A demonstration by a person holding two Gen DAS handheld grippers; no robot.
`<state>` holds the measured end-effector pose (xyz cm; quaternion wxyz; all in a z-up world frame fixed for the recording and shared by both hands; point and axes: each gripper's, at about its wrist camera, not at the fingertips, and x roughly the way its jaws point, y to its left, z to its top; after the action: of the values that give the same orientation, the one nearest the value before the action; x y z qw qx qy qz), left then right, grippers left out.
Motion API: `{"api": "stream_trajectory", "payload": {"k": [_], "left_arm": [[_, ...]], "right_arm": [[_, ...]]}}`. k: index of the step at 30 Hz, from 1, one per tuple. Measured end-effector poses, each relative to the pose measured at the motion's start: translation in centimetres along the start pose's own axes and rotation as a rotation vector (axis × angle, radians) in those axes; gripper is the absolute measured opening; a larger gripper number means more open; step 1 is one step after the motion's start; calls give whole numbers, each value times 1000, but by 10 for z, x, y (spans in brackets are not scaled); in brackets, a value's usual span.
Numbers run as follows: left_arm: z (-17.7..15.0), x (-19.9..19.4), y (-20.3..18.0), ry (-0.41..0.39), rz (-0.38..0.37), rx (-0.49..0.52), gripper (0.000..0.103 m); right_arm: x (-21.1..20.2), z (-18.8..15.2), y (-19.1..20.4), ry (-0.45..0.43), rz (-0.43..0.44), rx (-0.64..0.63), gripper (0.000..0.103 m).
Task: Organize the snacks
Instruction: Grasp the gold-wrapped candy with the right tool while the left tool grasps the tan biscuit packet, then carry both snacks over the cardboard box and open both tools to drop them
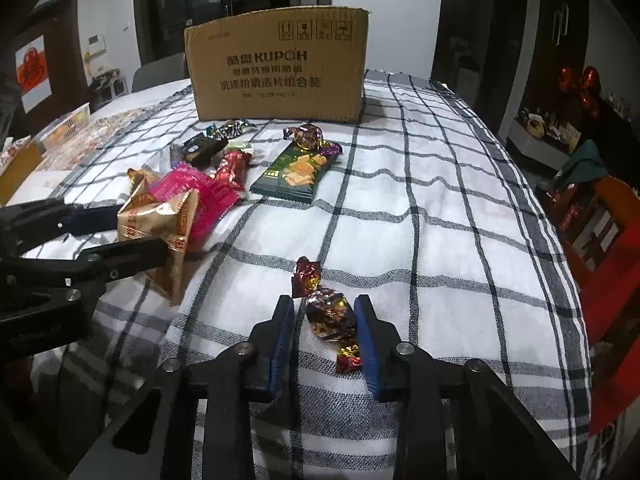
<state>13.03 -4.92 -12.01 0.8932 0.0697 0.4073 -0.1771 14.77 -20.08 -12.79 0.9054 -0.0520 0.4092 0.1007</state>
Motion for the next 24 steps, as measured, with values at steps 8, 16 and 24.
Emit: {"api": "stream_trajectory", "payload": {"k": [8,16,24], "left_arm": [[-3,-13,0,-35,-3,-1,39],[0,-38,2,-87,4,-8,39],[11,-59,6,-151,13,-7,37]], "right_arm": [[-22,6,7,-52,6,6,25],[-50,13,21,-118,15,-9,25],[-71,24,29,-178,10,-26,25]]}}
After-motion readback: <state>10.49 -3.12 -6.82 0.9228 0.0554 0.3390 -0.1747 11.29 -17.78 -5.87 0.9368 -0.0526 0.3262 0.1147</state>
